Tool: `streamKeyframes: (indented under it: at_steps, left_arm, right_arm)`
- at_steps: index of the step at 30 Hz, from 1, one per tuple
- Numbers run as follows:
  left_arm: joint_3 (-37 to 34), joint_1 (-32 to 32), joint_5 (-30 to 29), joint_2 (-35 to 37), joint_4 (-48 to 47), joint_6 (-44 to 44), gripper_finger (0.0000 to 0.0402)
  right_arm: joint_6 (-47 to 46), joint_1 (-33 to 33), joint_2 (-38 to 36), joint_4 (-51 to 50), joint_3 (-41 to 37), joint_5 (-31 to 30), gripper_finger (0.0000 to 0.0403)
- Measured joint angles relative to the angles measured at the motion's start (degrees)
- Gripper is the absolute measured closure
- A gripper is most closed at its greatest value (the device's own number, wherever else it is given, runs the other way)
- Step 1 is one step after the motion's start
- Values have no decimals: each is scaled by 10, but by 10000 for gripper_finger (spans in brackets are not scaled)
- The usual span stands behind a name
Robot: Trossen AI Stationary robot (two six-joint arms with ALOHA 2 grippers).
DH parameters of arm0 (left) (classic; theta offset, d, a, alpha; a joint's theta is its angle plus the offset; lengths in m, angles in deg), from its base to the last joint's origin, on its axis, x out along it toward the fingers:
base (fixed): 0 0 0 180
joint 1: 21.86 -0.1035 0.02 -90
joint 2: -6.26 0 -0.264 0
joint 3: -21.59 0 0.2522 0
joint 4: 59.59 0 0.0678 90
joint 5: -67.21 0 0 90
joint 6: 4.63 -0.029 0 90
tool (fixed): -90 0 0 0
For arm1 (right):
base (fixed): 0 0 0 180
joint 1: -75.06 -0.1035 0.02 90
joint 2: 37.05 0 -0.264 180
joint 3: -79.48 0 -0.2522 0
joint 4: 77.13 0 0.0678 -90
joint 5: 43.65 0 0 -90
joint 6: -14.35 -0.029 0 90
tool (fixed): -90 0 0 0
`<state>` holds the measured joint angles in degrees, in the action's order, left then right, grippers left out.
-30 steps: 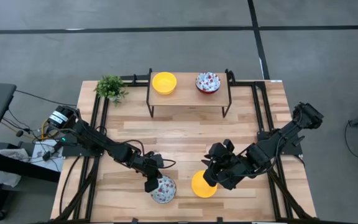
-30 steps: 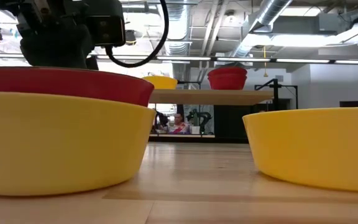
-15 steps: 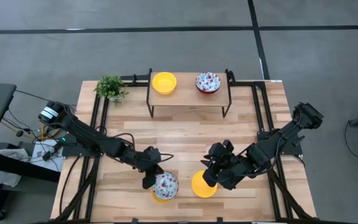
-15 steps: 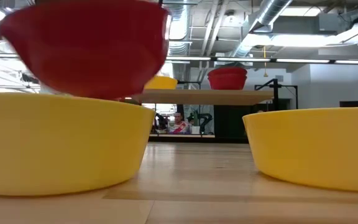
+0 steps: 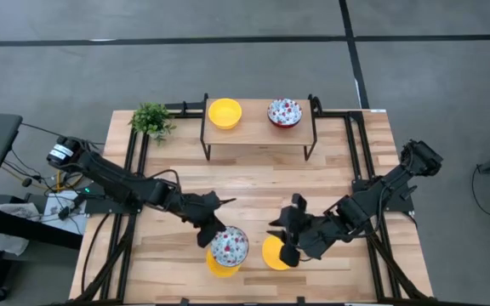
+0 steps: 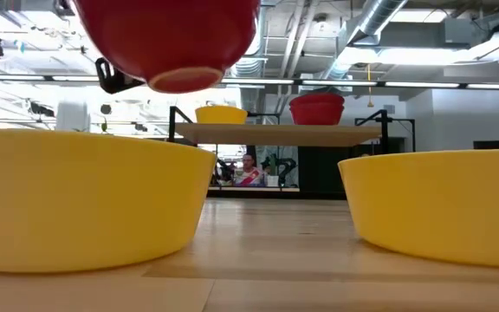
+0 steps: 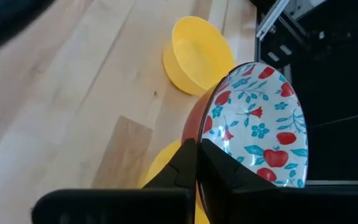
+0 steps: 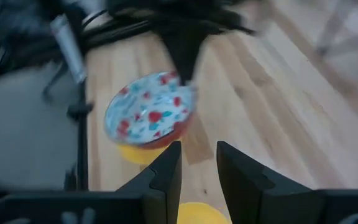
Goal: Pick & Place Mini bowls
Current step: Stack the white bowl on top of the white bowls on the shelf
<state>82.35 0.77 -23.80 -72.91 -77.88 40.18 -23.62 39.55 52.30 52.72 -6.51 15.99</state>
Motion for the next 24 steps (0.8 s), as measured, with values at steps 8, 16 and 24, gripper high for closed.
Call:
streamKeyframes:
  at_steps: [8, 16, 24]
  left_arm:
    - [0, -37, 74, 2, 5, 22, 394]
    - [0, -55, 126, 2, 13, 22, 394]
    - [1, -58, 146, 2, 16, 22, 394]
  right_arm:
    - [311, 0, 0, 64, 0, 101, 313]
    - [436, 24, 0, 93, 0, 145, 313]
    - [514, 58, 33, 107, 1, 224, 313]
